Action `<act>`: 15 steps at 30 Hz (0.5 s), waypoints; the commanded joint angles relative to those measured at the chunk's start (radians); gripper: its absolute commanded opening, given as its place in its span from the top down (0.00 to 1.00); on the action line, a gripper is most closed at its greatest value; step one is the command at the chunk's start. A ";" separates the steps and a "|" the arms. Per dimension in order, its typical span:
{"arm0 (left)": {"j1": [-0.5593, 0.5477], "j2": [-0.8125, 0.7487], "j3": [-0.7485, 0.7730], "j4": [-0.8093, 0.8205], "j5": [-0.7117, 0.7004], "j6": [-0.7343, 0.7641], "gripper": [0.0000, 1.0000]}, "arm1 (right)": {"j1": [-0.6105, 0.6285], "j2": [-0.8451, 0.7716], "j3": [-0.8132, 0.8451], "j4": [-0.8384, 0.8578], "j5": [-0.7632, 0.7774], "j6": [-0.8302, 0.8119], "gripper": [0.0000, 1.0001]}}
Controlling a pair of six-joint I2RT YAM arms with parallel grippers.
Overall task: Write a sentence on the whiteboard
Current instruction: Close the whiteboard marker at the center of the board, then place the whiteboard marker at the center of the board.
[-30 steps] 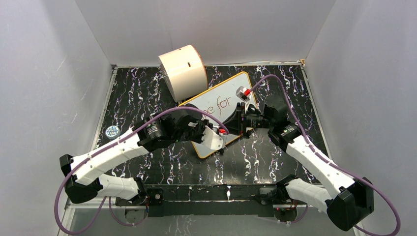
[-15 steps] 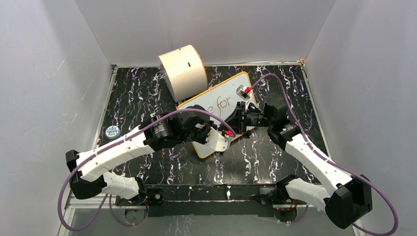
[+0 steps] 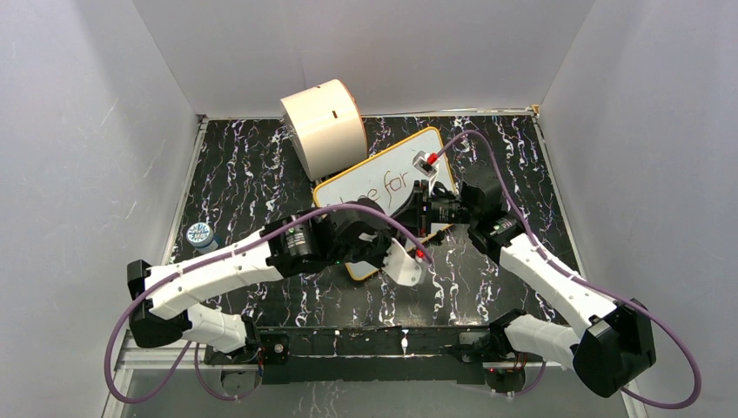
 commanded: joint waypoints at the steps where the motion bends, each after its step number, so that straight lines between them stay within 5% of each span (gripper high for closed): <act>1: -0.002 -0.066 -0.058 0.107 -0.079 -0.006 1.00 | -0.013 -0.055 0.016 -0.047 0.122 -0.086 1.00; 4: -0.001 -0.134 -0.099 0.174 -0.169 -0.036 0.95 | -0.036 -0.085 0.003 -0.080 0.188 -0.106 1.00; 10: 0.003 -0.245 -0.203 0.375 -0.325 -0.150 0.51 | -0.052 -0.182 -0.014 -0.171 0.488 -0.149 1.00; 15: 0.091 -0.256 -0.260 0.506 -0.410 -0.296 0.33 | -0.058 -0.244 -0.040 -0.227 0.792 -0.159 1.00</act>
